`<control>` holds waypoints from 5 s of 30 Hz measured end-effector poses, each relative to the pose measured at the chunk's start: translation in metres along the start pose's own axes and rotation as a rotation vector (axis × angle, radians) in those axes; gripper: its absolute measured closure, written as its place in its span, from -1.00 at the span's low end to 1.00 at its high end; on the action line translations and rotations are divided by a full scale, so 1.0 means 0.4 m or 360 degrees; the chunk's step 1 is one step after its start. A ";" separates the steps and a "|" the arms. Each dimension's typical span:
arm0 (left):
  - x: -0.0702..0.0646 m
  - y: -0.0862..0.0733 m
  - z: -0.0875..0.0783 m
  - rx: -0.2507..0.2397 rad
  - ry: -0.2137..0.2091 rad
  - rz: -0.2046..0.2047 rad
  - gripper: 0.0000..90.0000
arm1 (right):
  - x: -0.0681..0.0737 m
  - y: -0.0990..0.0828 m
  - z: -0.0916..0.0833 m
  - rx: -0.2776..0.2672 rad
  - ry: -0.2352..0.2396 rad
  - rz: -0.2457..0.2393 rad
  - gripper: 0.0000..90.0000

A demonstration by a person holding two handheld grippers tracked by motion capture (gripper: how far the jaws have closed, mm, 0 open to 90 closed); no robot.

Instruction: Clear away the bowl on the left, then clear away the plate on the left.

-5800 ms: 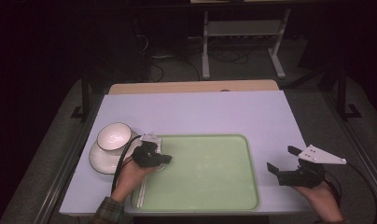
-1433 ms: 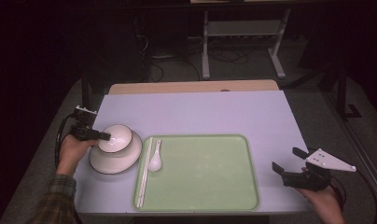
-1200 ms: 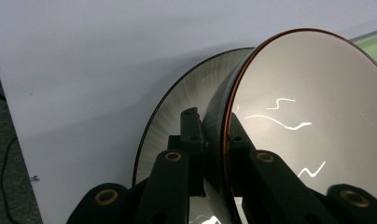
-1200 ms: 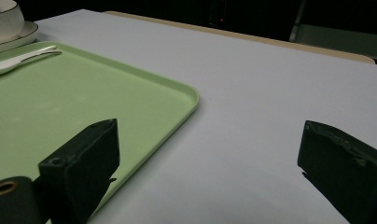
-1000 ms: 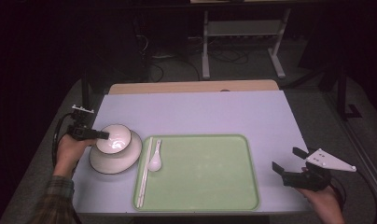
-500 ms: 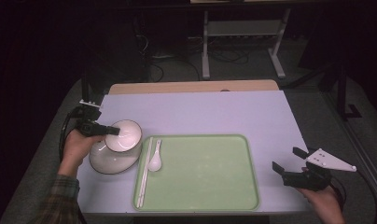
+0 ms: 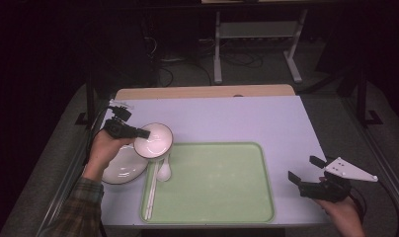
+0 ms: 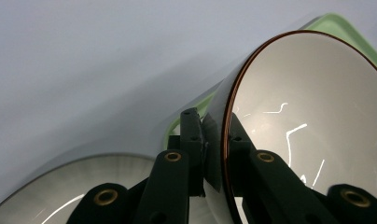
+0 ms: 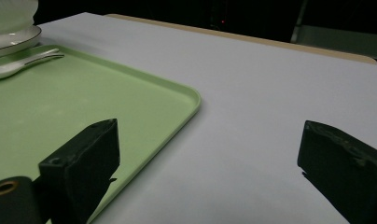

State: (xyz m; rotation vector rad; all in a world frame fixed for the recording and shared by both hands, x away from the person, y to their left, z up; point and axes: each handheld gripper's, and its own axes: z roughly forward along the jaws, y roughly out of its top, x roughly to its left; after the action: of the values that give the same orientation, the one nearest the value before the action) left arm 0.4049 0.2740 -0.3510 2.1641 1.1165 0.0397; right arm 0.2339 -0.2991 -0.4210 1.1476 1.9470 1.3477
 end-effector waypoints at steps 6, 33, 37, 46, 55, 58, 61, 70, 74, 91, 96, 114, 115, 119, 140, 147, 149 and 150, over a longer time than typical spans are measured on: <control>-0.044 0.039 0.051 0.0020 -0.0061 0.0065 0.83 | 0.002 0.000 0.001 0.0005 0.0009 0.0001 -0.89; -0.216 0.172 0.321 0.0126 -0.0250 0.0218 0.83 | 0.004 0.002 -0.003 -0.0023 0.0026 0.0010 -0.89; -0.235 0.186 0.353 0.0141 -0.0256 0.0228 0.83 | 0.003 0.002 -0.003 -0.0023 0.0029 0.0012 -0.89; -0.267 0.203 0.425 0.0180 -0.0266 0.0226 0.83 | -0.005 0.002 -0.010 -0.0048 0.0025 0.0034 -0.89; -0.274 0.199 0.454 0.0206 -0.0252 0.0225 0.83 | -0.002 0.003 -0.009 -0.0046 0.0033 0.0033 -0.89; -0.267 0.197 0.458 0.0206 -0.0259 0.0213 0.81 | -0.001 0.003 -0.009 -0.0047 0.0032 0.0031 -0.89; -0.263 0.195 0.458 0.0192 -0.0288 0.0209 0.78 | 0.000 0.004 -0.009 -0.0046 0.0033 0.0026 -0.89; -0.268 0.196 0.392 0.0080 -0.0289 0.0282 -0.05 | 0.001 0.003 -0.009 -0.0041 0.0033 0.0025 -0.89; -0.270 0.183 0.351 0.0036 -0.0271 0.0339 -0.33 | 0.002 0.003 -0.009 -0.0040 0.0031 0.0022 -0.89; -0.183 0.089 0.186 -0.0036 -0.0111 0.0280 -0.46 | 0.002 0.003 -0.008 -0.0034 0.0023 0.0016 -0.89; -0.150 0.054 0.142 -0.0049 -0.0041 0.0235 -0.46 | 0.003 0.003 -0.006 -0.0026 0.0024 0.0015 -0.89; 0.060 -0.110 -0.032 -0.0088 0.0161 -0.0051 -0.44 | 0.004 0.003 -0.002 -0.0012 -0.0006 0.0001 -0.89; 0.070 -0.117 -0.041 -0.0088 0.0174 -0.0064 -0.44 | 0.004 0.002 -0.001 -0.0012 -0.0007 0.0005 -0.89; 0.106 -0.146 -0.080 -0.0099 0.0243 -0.0120 -0.43 | 0.003 0.001 0.001 -0.0007 -0.0006 0.0008 -0.89; 0.250 -0.258 -0.112 0.0091 0.0378 -0.0407 0.35 | 0.000 -0.005 0.008 0.0027 0.0004 -0.0012 -0.86; 0.270 -0.268 -0.103 0.0123 0.0328 -0.0448 0.67 | -0.001 -0.006 0.007 0.0025 0.0003 -0.0010 -0.86; 0.274 -0.271 -0.102 0.0127 0.0319 -0.0453 0.73 | -0.002 -0.006 0.006 0.0028 0.0001 -0.0010 -0.86; 0.276 -0.272 -0.102 0.0126 0.0310 -0.0455 0.74 | -0.002 -0.007 0.006 0.0027 0.0001 -0.0008 -0.86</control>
State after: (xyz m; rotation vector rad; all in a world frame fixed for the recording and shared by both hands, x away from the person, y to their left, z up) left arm 0.3844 0.4200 -0.4144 2.0813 1.5538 0.0802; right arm 0.2354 -0.2991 -0.4244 1.1494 1.9642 1.3316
